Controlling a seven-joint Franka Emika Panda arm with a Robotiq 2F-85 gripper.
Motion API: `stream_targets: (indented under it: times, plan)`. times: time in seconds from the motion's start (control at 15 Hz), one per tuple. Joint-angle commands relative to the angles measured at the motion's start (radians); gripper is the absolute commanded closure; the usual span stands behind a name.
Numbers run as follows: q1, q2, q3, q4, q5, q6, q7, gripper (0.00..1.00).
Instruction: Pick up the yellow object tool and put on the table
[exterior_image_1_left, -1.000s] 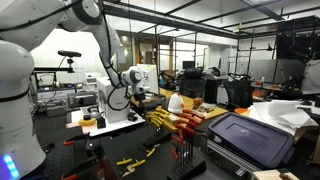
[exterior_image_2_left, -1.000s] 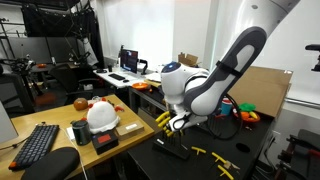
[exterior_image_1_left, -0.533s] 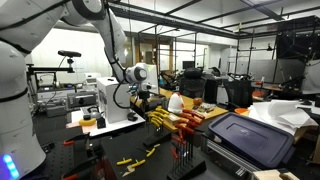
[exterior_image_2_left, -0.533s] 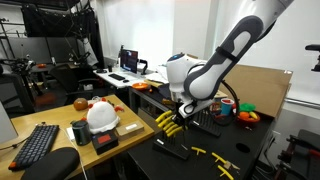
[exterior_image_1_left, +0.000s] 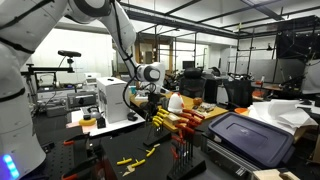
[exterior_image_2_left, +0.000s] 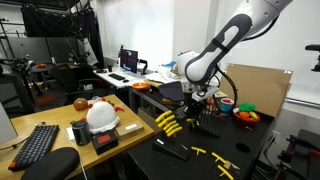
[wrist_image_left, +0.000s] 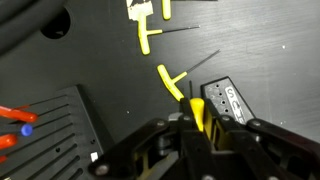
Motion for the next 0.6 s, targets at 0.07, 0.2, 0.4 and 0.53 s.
stream_targets:
  times: [0.07, 0.2, 0.4, 0.53]
  plan:
    - [-0.085, 0.062, 0.047, 0.092, 0.093, -0.13, -0.176, 0.96]
    - [-0.116, 0.099, 0.066, 0.124, 0.133, -0.168, -0.242, 0.96]
    - [-0.155, 0.163, 0.086, 0.177, 0.185, -0.222, -0.314, 0.96]
    - [-0.183, 0.204, 0.093, 0.204, 0.224, -0.246, -0.344, 0.96]
